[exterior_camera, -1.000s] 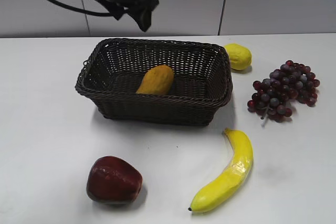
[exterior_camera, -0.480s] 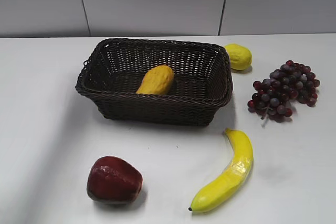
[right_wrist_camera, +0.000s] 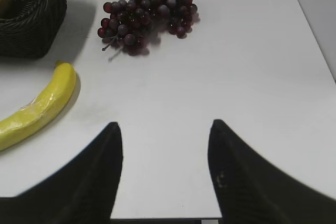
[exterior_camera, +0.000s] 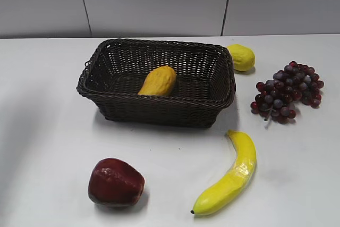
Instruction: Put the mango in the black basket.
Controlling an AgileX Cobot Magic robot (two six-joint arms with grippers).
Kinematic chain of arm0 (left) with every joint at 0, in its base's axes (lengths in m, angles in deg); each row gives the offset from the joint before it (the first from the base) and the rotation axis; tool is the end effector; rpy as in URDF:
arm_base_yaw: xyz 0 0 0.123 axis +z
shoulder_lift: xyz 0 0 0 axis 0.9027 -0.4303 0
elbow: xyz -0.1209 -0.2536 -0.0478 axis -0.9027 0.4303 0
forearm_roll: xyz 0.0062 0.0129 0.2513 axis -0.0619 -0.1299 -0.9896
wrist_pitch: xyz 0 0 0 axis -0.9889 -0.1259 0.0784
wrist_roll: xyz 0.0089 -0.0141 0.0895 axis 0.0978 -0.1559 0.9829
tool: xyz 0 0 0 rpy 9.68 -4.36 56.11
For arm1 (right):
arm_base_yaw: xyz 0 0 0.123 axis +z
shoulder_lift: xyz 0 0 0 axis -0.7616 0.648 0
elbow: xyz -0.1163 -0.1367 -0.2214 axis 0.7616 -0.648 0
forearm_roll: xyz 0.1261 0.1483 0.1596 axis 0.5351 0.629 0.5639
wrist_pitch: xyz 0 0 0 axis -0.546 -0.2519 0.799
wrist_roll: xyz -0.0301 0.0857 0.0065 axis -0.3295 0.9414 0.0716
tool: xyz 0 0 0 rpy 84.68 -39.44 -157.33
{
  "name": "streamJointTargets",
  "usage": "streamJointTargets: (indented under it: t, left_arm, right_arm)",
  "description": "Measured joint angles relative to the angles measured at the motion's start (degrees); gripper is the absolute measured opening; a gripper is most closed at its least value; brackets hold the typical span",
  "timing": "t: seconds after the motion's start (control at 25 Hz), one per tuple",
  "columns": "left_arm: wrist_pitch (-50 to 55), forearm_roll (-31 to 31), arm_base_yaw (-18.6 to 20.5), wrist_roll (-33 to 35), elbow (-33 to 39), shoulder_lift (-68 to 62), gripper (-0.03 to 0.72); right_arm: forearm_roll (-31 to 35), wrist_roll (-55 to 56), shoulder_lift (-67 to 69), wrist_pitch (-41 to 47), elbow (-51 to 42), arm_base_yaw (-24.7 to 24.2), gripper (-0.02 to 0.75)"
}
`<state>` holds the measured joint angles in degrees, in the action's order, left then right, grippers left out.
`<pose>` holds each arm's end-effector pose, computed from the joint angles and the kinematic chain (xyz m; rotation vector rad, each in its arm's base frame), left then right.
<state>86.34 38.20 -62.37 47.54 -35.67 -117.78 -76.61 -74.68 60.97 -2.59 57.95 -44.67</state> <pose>0.3704 0.0061 0.3288 0.0987 2.7863 -0.0863 0.0019 -0.0015 0.2775 -0.0594 2.0754 0.0443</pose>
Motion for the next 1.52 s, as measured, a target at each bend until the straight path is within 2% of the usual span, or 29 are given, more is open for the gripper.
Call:
streamJointTargets:
  t: [0.24,0.8,1.08,1.52]
  left_arm:
    - [0.1,-1.1,0.0,2.4,11.3,5.6,0.573]
    - [-3.7,-2.2,0.0,2.8,38.6,23.4,0.573]
    - [-5.6,-0.8,0.0,2.8,48.0,35.4,0.573]
    - [-6.8,-0.6,0.0,2.8,58.6,55.4,0.573]
  right_arm:
    - [0.0,0.0,0.0,0.0,0.0,0.0,0.407]
    - [0.0,0.0,0.0,0.0,0.0,0.0,0.407]
    - [0.0,0.0,0.0,0.0,0.0,0.0,0.407]
    - [0.0,0.0,0.0,0.0,0.0,0.0,0.407]
